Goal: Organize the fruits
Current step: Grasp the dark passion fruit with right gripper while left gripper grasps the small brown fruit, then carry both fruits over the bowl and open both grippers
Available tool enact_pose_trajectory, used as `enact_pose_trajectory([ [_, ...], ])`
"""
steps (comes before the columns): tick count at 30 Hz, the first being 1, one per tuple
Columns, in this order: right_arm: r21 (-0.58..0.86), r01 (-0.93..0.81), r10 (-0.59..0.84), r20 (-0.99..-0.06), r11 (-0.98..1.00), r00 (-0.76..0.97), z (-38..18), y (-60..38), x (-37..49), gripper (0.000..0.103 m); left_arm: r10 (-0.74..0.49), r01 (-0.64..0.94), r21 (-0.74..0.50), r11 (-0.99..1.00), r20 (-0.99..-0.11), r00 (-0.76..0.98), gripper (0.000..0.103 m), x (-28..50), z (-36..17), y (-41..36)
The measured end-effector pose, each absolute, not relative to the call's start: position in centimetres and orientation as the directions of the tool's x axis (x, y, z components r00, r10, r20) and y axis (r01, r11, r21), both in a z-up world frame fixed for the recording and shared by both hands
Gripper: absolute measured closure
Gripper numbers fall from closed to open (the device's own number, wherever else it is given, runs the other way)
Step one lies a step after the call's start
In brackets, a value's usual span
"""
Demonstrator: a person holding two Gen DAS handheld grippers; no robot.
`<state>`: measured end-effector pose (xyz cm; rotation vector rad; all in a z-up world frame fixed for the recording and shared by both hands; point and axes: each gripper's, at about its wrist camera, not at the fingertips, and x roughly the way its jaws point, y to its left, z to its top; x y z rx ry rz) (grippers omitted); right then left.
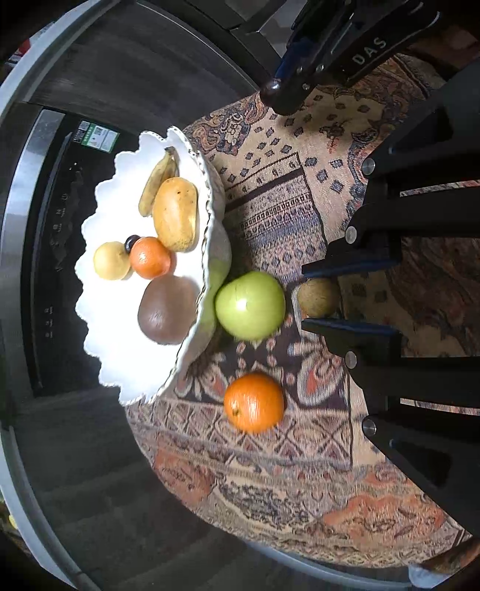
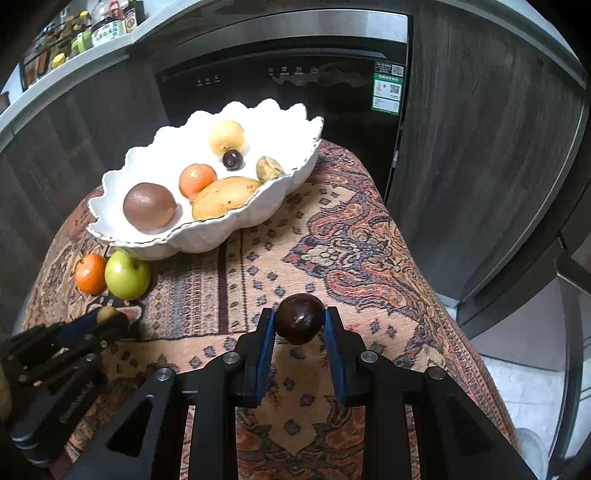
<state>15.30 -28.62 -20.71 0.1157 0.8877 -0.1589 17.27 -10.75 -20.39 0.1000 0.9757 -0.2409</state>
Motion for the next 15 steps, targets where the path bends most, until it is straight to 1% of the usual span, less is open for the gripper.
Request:
enact_pose_trajectory([
  [15, 0.04, 0.113, -0.044, -0.757, 0.993, 0.652, -17.5, -25.3, 16.1, 0.075, -0.169, 0.254, -0.009, 0.967, -0.769, 0.616, 0.081, 18.4, -15.1, -7.9],
])
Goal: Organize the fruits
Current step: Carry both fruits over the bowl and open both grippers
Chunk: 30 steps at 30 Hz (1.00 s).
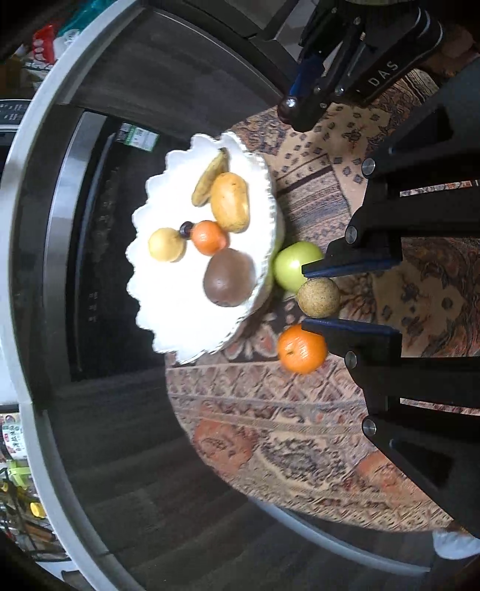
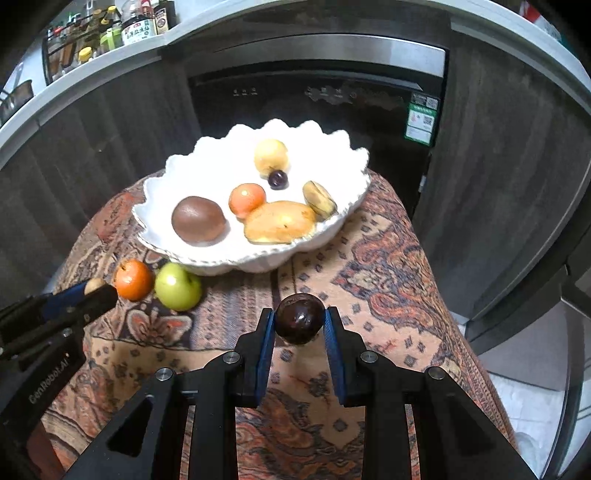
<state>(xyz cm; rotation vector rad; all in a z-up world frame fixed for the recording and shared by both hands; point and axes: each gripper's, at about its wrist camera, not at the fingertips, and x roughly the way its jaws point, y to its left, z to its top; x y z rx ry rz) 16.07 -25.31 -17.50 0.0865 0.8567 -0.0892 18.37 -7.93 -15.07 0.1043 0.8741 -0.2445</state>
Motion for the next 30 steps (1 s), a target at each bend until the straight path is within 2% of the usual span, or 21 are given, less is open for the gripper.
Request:
enact_pose_trajectory([
  [16, 0.021, 0.085, -0.044, -0.718, 0.996, 0.695, -13.0, -24.2, 20.3, 0.075, -0.2, 0.287, 0.001, 0.958, -0.716, 0.669, 0.081, 23.3, -11.2, -7.9],
  [30, 0.022, 0.083, -0.039, -0.75, 0.996, 0.66, -14.5, -23.5, 24.5, 0.075, -0.203, 0.308, -0.001, 0.951, -0.753, 0.626, 0.08, 29.0, -13.4, -8.7],
])
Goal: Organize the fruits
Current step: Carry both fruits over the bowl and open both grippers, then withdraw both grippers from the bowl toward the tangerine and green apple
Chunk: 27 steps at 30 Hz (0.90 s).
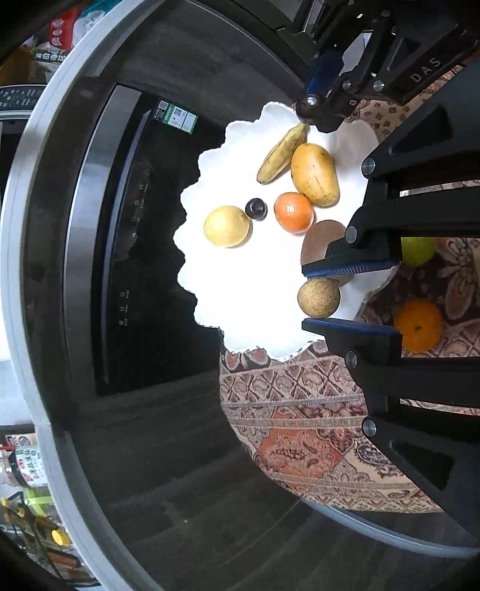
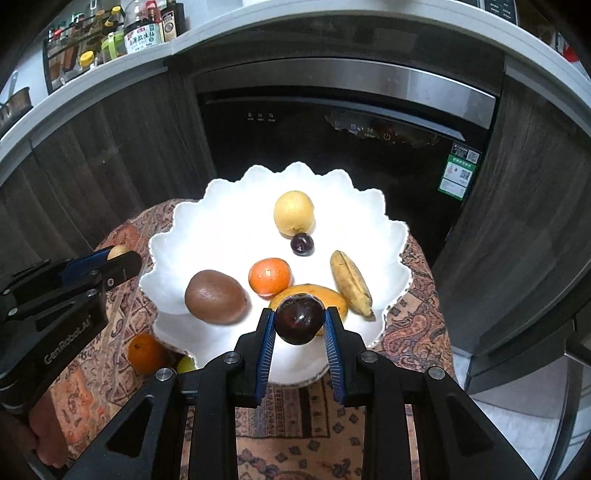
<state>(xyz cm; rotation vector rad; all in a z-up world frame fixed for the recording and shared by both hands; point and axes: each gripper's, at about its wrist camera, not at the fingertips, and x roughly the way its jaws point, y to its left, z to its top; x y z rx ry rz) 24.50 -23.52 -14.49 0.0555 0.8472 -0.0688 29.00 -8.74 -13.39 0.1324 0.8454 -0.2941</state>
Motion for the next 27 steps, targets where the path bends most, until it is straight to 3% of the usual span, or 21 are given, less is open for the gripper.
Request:
enact_pose_trajectory([
  [7, 0.023, 0.072, -0.028, -0.768, 0.997, 0.64, -15.6, -23.2, 25.9, 0.075, -0.21, 0.321, -0.012, 0.947, -0.779, 0.591, 0.08, 31.3, -14.9, -9.5],
  [9, 0.026, 0.072, -0.025, -0.774, 0.997, 0.632, -16.0, -23.3, 26.3, 0.075, -0.212, 0.325, -0.014, 0.945, -0.784, 0.583, 0.073, 31.7, -15.3, -9.7],
  [11, 0.034, 0.079, -0.023, -0.775, 0.996, 0.631, -16.1, -23.5, 26.5, 0.075, -0.204, 0.318, -0.006, 0.948, -0.777, 0.595, 0.051, 31.7, -15.2, -9.7],
  [15, 0.041, 0.093, -0.028, -0.771, 0.995, 0.636, -16.2, -24.0, 26.7, 0.074, -0.192, 0.308, 0.008, 0.951, -0.767, 0.613, 0.044, 31.6, -14.9, -9.5],
  [16, 0.044, 0.098, -0.028, -0.772, 0.994, 0.635, -16.2, -24.2, 26.7, 0.072, -0.191, 0.304, 0.006, 0.953, -0.767, 0.613, 0.041, 31.6, -14.9, -9.4],
  [20, 0.024, 0.159, -0.086, -0.754, 0.987, 0.651, -15.5, -24.8, 26.3, 0.037, -0.177, 0.286, 0.012, 0.958, -0.76, 0.625, 0.026, 31.2, -14.3, -9.0],
  [23, 0.006, 0.181, -0.117, -0.739, 0.984, 0.663, -14.7, -24.9, 25.8, 0.031, -0.163, 0.273, 0.026, 0.962, -0.746, 0.646, 0.016, 30.5, -13.5, -8.7],
  [27, -0.006, 0.197, -0.139, -0.729, 0.98, 0.671, -13.6, -24.9, 25.2, 0.03, -0.158, 0.26, 0.026, 0.965, -0.734, 0.66, 0.011, 29.8, -12.2, -8.2],
])
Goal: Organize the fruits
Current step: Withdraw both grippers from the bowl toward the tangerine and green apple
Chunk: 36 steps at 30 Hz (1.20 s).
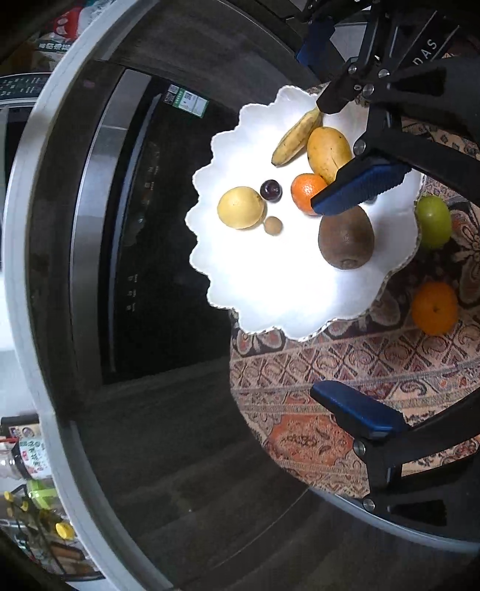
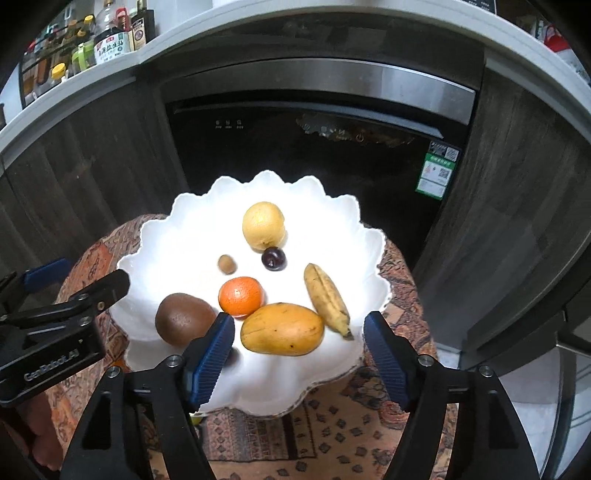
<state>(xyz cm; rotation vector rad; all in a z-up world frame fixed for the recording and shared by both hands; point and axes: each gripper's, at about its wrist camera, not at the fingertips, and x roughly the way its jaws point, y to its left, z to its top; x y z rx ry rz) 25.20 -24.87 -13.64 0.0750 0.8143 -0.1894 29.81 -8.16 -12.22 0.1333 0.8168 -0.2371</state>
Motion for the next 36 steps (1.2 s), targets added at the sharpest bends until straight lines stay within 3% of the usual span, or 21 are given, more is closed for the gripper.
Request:
enact_pose_trajectory([
  [17, -0.041, 0.189, -0.168, -0.662, 0.981, 0.731, -9.2, -21.8, 21.1, 0.03, -0.151, 0.22, 0.016, 0.975, -0.683, 0.715, 0.005, 25.0, -7.9, -4.6],
  [34, -0.086, 0.232, -0.231, -0.657, 0.969, 0.717, -11.5, -19.7, 17.8, 0.03, -0.106, 0.159, 0.008, 0.987, -0.716, 0.69, 0.005, 22.1, -10.7, -1.5],
  [36, -0.093, 0.25, -0.249, -0.652, 0.964, 0.716, -11.9, -19.8, 17.6, 0.025, -0.099, 0.153, 0.01, 0.988, -0.719, 0.688, 0.005, 22.0, -11.4, -1.5],
])
